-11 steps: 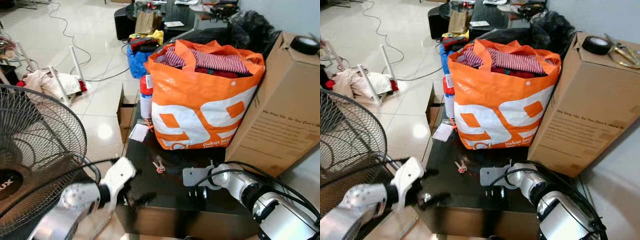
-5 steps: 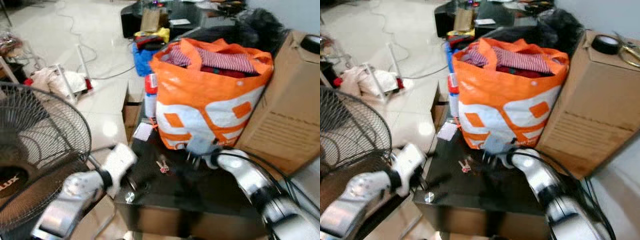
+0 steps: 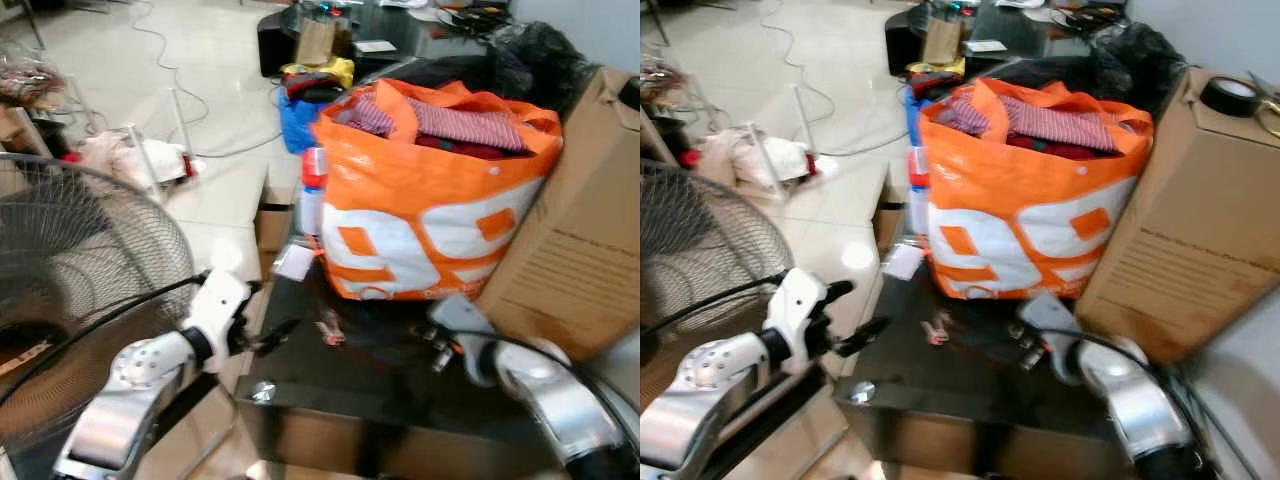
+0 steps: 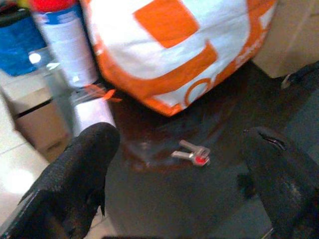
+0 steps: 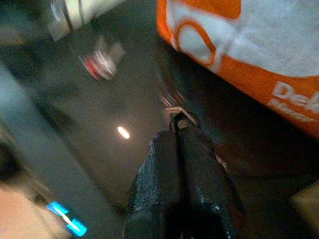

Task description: Hang keys on a hook

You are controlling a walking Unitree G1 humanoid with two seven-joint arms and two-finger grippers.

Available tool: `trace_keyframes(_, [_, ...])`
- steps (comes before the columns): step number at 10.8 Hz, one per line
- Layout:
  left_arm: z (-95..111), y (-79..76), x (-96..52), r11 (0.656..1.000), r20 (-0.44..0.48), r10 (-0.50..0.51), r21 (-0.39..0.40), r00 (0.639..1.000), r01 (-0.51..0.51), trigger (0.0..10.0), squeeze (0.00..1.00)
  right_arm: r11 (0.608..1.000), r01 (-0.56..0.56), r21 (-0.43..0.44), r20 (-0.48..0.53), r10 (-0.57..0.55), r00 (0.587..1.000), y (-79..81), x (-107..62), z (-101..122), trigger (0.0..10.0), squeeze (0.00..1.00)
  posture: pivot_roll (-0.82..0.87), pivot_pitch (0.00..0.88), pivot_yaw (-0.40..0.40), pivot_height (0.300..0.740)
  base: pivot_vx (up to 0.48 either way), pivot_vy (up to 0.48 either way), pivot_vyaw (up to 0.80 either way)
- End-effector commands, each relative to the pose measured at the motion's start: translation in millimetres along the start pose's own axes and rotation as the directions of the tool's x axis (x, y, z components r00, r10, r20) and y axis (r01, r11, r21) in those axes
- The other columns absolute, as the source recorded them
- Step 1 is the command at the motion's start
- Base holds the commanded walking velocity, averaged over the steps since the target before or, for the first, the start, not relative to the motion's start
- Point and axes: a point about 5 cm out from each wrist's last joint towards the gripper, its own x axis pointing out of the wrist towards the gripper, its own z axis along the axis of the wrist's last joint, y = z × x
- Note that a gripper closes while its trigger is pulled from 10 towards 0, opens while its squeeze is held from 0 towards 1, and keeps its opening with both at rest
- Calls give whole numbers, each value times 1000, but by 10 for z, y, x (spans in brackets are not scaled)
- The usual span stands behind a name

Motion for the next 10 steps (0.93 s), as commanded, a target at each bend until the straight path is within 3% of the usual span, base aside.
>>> trace_keyframes(1, [23, -17, 12, 1000, -4, -25, 16, 1000, 25, 10000, 0, 991, 32, -127, -57, -39, 998, -58, -97, 131, 0, 0, -45, 0, -17, 740, 0, 0, 0])
trace_keyframes(2, [15, -19, 9, 998, -20, -50, 25, 999, 51, 10000, 0, 997, -53, -55, -75, 49, 996, -2, -135, 162, 0, 0, -43, 0, -20, 740, 0, 0, 0])
trace_keyframes(3, [-2, -16, -1, 997, -36, -74, 28, 997, 75, 10000, 0, 948, -8, -317, -239, -72, 968, -157, -191, 106, 0, 0, -45, 0, -19, 740, 0, 0, 0])
trace_keyframes(4, [-15, -9, -7, 996, -47, -80, 38, 996, 82, 10000, 0, 979, -196, 61, 4, 196, 981, 94, -158, 298, 0, 0, -45, 0, -21, 740, 0, 0, 0])
trace_keyframes(5, [-16, -6, -6, 996, -47, -79, 37, 996, 81, 10000, 0, 981, -32, -190, -201, -7, 980, -87, -182, 177, 0, 0, -44, 0, -22, 740, 0, 0, 0])
trace_keyframes(6, [-11, -5, -7, 996, -48, -79, 38, 996, 81, 10000, 0, 975, -92, -201, -235, 43, 971, -79, -187, 110, 0, 0, -43, 0, -23, 740, 0, 0, 0])
trace_keyframes(7, [-11, -3, -7, 996, -47, -79, 37, 996, 81, 10000, 0, 990, -105, -96, -152, 90, 984, -10, -134, 201, 0, 0, -45, 0, -22, 740, 0, 0, 0])
trace_keyframes(8, [1, -3, -5, 996, -43, -73, 45, 996, 75, 10000, 0, 961, 1, -277, -225, -66, 972, -167, -127, 128, 0, 0, -42, 0, -23, 740, 0, 0, 0])
trace_keyframes(9, [4, 0, -6, 997, -37, -62, 46, 997, 63, 10000, 0, 994, -92, -65, -35, 89, 995, 4, -82, 289, 0, 0, -42, 0, -24, 740, 0, 0, 0])
trace_keyframes(10, [12, 10, -10, 998, -27, -37, 47, 999, 38, 10000, 0, 997, -82, -13, -10, 81, 997, 55, -122, 347, 0, 0, -38, 0, -27, 740, 0, 0, 0])
